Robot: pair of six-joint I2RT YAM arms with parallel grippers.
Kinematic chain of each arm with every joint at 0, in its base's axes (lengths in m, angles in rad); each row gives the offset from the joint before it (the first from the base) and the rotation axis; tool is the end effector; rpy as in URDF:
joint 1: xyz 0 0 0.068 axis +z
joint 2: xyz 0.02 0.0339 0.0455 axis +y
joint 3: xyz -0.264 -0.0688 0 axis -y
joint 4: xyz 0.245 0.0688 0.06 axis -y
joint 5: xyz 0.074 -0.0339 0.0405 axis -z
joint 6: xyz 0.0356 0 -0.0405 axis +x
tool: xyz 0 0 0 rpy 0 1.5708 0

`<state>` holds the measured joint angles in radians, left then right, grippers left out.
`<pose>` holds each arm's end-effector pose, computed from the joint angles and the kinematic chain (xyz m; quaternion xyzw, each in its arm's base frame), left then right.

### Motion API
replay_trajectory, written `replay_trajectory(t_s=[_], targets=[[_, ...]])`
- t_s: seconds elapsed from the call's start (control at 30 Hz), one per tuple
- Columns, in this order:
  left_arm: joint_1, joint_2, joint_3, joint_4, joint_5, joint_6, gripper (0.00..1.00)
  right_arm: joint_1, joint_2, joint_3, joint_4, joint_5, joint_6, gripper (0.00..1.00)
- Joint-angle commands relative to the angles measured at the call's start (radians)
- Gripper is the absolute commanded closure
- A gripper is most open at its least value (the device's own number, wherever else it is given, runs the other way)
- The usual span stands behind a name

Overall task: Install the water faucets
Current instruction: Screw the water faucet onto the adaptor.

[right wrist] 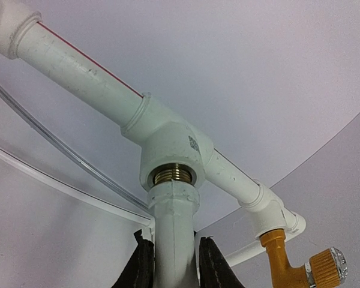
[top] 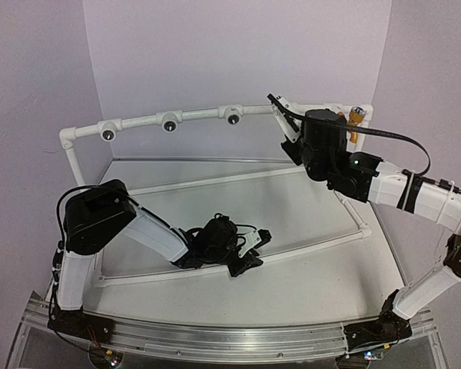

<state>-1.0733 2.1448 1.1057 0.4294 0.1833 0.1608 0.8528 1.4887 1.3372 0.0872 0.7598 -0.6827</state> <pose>0.1989 -0.3798 0.0920 0.5454 0.6957 -0.2757 0.3775 0.2482 0.2469 0.3925 -0.2880 0.6636 -0.2156 0.6559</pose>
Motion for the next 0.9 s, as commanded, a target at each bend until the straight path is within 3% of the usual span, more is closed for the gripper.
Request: replay_trajectory(t_s=[0.0, 0.87], targets=[[-0.005, 0.116, -0.078, -0.307, -0.111, -0.099, 1.0, -0.019, 0.006, 0.071, 0.045, -0.051, 0.077, 1.0], [-0.007, 0.119, -0.078, -0.308, -0.11, -0.098, 1.0, -0.048, 0.022, 0.149, -0.044, -0.17, 0.385, 1.0]])
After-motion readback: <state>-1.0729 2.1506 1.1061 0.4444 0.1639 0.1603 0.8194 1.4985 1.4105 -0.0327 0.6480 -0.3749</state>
